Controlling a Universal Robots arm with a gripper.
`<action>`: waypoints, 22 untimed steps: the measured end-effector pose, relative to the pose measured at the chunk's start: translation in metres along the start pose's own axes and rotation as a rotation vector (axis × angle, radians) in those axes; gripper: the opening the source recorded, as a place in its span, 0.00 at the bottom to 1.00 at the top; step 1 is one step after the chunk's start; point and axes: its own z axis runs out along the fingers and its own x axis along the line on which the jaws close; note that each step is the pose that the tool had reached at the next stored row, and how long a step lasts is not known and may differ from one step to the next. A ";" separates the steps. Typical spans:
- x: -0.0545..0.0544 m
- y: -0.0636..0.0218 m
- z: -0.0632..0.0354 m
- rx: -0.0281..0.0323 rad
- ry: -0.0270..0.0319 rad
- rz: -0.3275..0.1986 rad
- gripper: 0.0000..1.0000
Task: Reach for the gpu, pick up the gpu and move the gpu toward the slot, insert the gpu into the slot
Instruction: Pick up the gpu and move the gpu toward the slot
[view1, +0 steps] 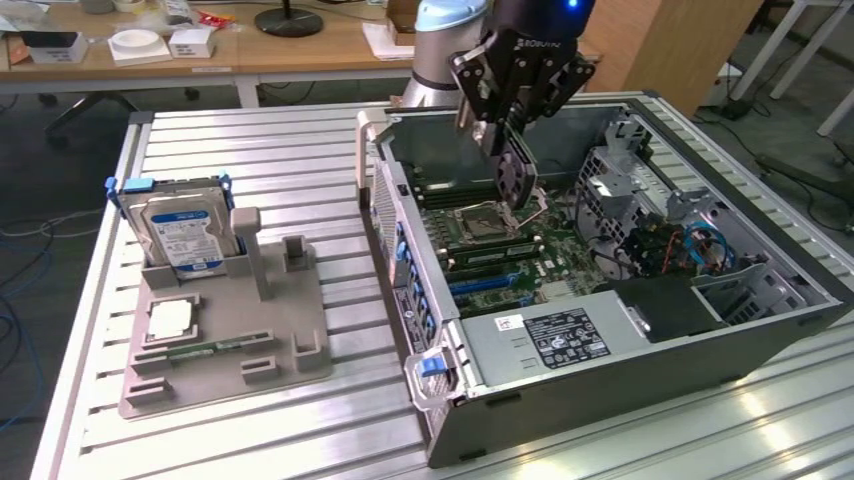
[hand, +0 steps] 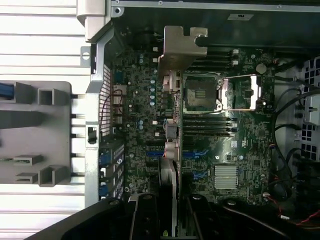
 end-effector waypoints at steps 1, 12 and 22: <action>-0.001 0.0000 0.0000 0.0000 0.0000 0.000 0.26; -0.011 0.0000 -0.0001 0.0000 0.0000 0.000 0.26; -0.017 0.0001 -0.0001 0.0000 0.0000 0.000 0.26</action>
